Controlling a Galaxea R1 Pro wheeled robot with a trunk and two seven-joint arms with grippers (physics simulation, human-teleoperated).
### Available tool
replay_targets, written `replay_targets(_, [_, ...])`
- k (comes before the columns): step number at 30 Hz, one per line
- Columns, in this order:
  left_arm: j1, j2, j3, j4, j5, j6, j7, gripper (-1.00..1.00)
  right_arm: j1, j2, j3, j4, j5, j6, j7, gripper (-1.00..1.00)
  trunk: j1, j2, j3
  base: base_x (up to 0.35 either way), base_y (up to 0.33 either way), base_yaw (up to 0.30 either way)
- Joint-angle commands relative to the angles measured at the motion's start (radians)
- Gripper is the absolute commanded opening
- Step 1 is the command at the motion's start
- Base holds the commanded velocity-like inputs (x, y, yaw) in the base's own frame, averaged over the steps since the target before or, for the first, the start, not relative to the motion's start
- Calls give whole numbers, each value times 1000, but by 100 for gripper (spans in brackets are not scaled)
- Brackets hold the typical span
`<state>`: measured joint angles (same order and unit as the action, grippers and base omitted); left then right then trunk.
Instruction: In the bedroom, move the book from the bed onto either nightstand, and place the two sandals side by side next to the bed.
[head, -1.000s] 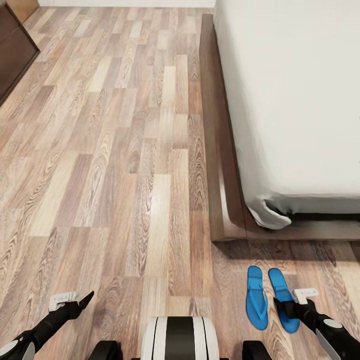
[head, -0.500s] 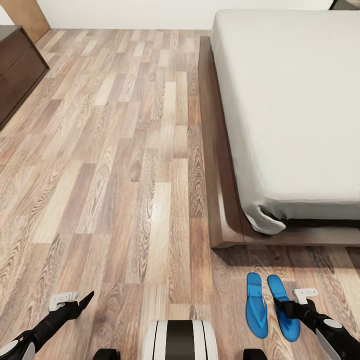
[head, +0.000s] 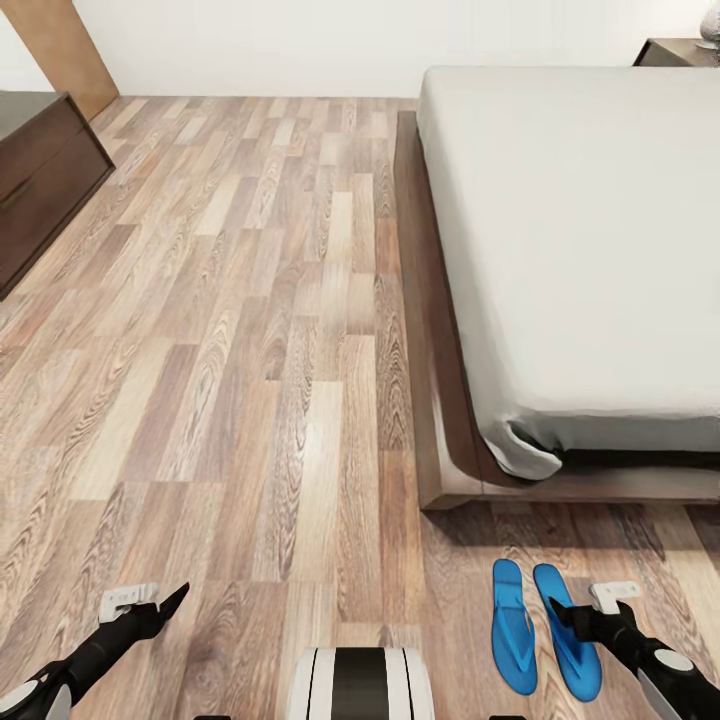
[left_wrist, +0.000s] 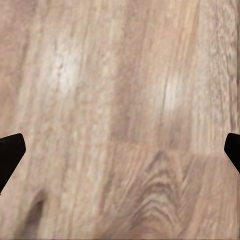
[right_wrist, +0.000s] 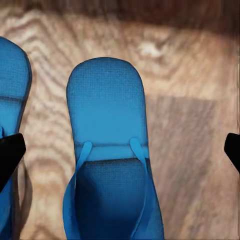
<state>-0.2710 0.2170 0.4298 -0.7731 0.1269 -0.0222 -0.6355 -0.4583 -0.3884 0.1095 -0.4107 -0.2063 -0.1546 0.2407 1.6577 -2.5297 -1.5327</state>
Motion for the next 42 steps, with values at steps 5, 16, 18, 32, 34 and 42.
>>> replay_targets(5, [-1,-8,1,1,2,-1,-5,100,1,-5,7,115,-12,-163,4,100,-2,1,19,0,0,0])
replay_targets(16, [-1,-23,1,4,-18,0,-6,100,2,-9,7,202,-96,-242,203,100,-7,4,61,0,0,0])
replay_targets(18, [-1,-31,1,4,-26,0,-6,100,1,-9,7,213,-114,-242,209,100,-8,4,69,0,0,0])
replay_targets(32, [48,-49,0,55,-73,2,-4,100,1,21,13,251,-129,-239,208,100,-9,4,73,0,0,0])
replay_targets(34, [53,-48,0,67,-84,-9,-4,100,1,24,13,263,-129,-239,209,100,-9,4,73,0,0,0])
replay_targets(42, [56,-47,1,112,-130,-29,-6,100,1,28,13,275,-130,-240,209,100,-9,4,73,0,0,0])
